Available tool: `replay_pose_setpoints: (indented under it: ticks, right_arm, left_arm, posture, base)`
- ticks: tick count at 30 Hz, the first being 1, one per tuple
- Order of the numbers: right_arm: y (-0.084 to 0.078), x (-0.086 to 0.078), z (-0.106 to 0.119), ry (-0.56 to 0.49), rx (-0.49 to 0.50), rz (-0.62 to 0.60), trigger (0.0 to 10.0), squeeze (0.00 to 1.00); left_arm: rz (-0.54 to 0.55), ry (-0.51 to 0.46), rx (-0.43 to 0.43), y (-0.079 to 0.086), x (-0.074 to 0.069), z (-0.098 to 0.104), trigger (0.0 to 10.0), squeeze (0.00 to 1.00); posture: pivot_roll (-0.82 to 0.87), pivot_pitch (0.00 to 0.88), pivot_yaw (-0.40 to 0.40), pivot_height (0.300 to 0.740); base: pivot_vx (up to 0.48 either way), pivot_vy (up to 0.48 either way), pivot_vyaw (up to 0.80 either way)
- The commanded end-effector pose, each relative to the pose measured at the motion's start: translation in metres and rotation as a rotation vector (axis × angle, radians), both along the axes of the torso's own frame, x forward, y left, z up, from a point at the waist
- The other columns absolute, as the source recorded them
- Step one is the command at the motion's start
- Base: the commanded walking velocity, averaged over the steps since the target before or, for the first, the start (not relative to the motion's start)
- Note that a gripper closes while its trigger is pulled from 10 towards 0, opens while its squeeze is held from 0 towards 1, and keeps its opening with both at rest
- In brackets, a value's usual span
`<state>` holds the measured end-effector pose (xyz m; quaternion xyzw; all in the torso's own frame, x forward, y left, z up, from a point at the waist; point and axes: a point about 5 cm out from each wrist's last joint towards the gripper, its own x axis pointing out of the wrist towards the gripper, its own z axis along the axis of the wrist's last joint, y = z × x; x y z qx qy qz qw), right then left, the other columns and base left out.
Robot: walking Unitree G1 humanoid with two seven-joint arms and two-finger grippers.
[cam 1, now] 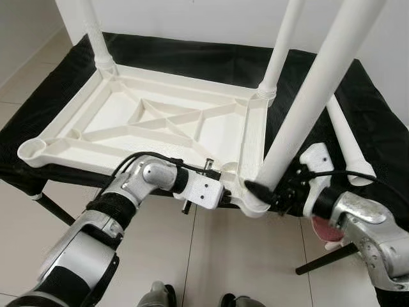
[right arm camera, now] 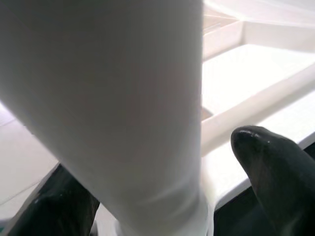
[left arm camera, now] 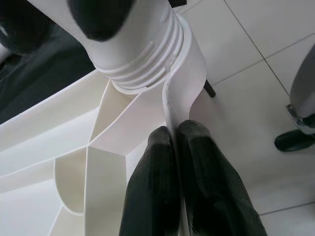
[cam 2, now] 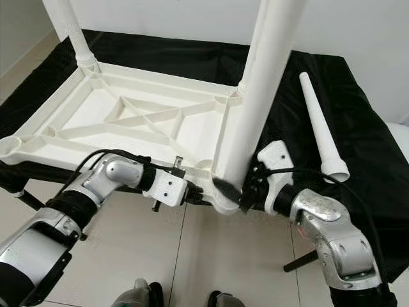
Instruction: Building children table
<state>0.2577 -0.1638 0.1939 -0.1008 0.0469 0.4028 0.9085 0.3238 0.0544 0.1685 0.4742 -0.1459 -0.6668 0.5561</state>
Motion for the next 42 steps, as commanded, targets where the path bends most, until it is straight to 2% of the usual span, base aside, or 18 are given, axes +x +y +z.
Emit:
replay_pose_setpoints:
  ticks: [1, 2, 5, 8, 18, 20, 21, 26, 27, 28, 30, 37, 38, 40, 41, 42]
  right_arm:
    - [0.007, 0.005, -0.009, 0.039, -0.018, 0.058, 10.0, 0.0]
    - [0.007, 0.005, -0.009, 0.039, -0.018, 0.058, 10.0, 0.0]
    - [0.008, 0.019, -0.019, 0.06, -0.054, 0.069, 10.0, 0.0]
    - [0.012, 0.028, -0.016, 0.048, -0.038, 0.08, 10.0, 0.0]
    - [0.022, 0.032, -0.007, -0.001, -0.001, 0.157, 10.0, 0.0]
    - [0.025, 0.031, -0.006, -0.01, 0.004, 0.176, 10.0, 0.0]
    - [0.031, 0.029, -0.002, -0.032, 0.008, 0.217, 10.0, 0.0]
    - [0.035, 0.028, -0.001, -0.051, -0.002, 0.256, 10.0, 0.0]
    - [0.036, 0.027, -0.001, -0.054, -0.013, 0.262, 6.7, 0.0]
    - [0.036, 0.027, -0.003, -0.056, -0.028, 0.266, 2.1, 0.0]
    - [0.036, 0.026, -0.006, -0.055, -0.04, 0.273, 0.0, 0.0]
    - [0.036, 0.028, -0.011, -0.056, -0.031, 0.215, 0.0, 0.0]
    - [0.035, 0.032, -0.014, -0.067, -0.043, 0.146, 0.0, 0.0]
    - [0.034, 0.033, -0.015, -0.07, -0.046, 0.127, 0.0, 0.0]
    - [0.032, 0.039, -0.019, -0.08, -0.056, 0.019, 0.0, 0.0]
    - [0.032, 0.039, -0.019, -0.08, -0.056, 0.019, 0.0, 0.0]
  left_arm:
    - [-0.075, -0.078, -0.013, -0.009, -0.002, 0.015, 0.0, 0.0]
    - [-0.075, -0.078, -0.013, -0.009, -0.002, 0.015, 0.0, 0.0]
    - [-0.091, -0.074, -0.017, -0.009, -0.005, 0.013, 0.0, 0.0]
    - [-0.101, -0.069, -0.022, -0.008, -0.007, 0.013, 0.0, 0.0]
    - [-0.116, -0.061, -0.015, -0.007, -0.009, 0.01, 0.0, 0.0]
    - [-0.12, -0.06, -0.014, -0.007, -0.01, 0.01, 0.0, 0.0]
    - [-0.132, -0.054, -0.009, -0.008, -0.011, 0.009, 0.0, 0.0]
    - [-0.141, -0.05, -0.007, -0.009, -0.012, 0.009, 0.0, 0.0]
    - [-0.143, -0.05, -0.007, -0.009, -0.012, 0.009, 0.0, 0.0]
    - [-0.145, -0.049, -0.007, -0.009, -0.012, 0.009, 0.0, 0.0]
    - [-0.148, -0.048, -0.007, -0.01, -0.012, 0.009, 0.0, 0.0]
    - [-0.142, -0.043, -0.03, -0.012, -0.012, 0.012, 0.0, 0.0]
    - [-0.14, -0.035, -0.038, -0.013, -0.012, 0.013, 0.0, 0.0]
    - [-0.14, -0.033, -0.04, -0.013, -0.012, 0.013, 0.0, 0.0]
    - [-0.138, -0.029, -0.057, -0.016, -0.011, 0.016, 0.0, 0.0]
    - [-0.138, -0.029, -0.057, -0.016, -0.011, 0.016, 0.0, 0.0]
  posture:
    - [-0.07, 0.121, -0.02, 0.74]
    - [-0.07, 0.121, -0.02, 0.74]
    - [-0.06, 0.121, -0.028, 0.74]
    - [-0.05, 0.122, -0.032, 0.74]
    - [-0.05, 0.124, -0.026, 0.74]
    - [-0.05, 0.127, -0.021, 0.74]
    - [-0.05, 0.129, -0.016, 0.74]
    - [-0.05, 0.129, -0.016, 0.74]
    - [-0.05, 0.129, -0.014, 0.74]
    - [-0.05, 0.129, -0.014, 0.74]
    - [-0.05, 0.13, -0.014, 0.74]
    - [-0.05, 0.132, -0.014, 0.74]
    - [-0.05, 0.133, -0.015, 0.74]
    - [-0.05, 0.133, -0.015, 0.74]
    - [-0.05, 0.137, -0.016, 0.74]
    - [-0.05, 0.137, -0.016, 0.74]
  base:
    - [0.0, 0.0, 0.0]
    - [0.0, 0.0, 0.0]
    - [0.0, 0.0, 0.0]
    - [0.0, 0.0, 0.0]
    - [0.0, 0.0, 0.0]
    - [0.0, 0.0, 0.0]
    - [0.0, 0.0, 0.0]
    - [0.0, 0.0, 0.0]
    - [0.0, 0.0, 0.0]
    - [0.0, 0.0, 0.0]
    - [0.0, 0.0, 0.0]
    - [0.0, 0.0, 0.0]
    - [0.0, 0.0, 0.0]
    - [0.0, 0.0, 0.0]
    - [0.0, 0.0, 0.0]
    - [0.0, 0.0, 0.0]
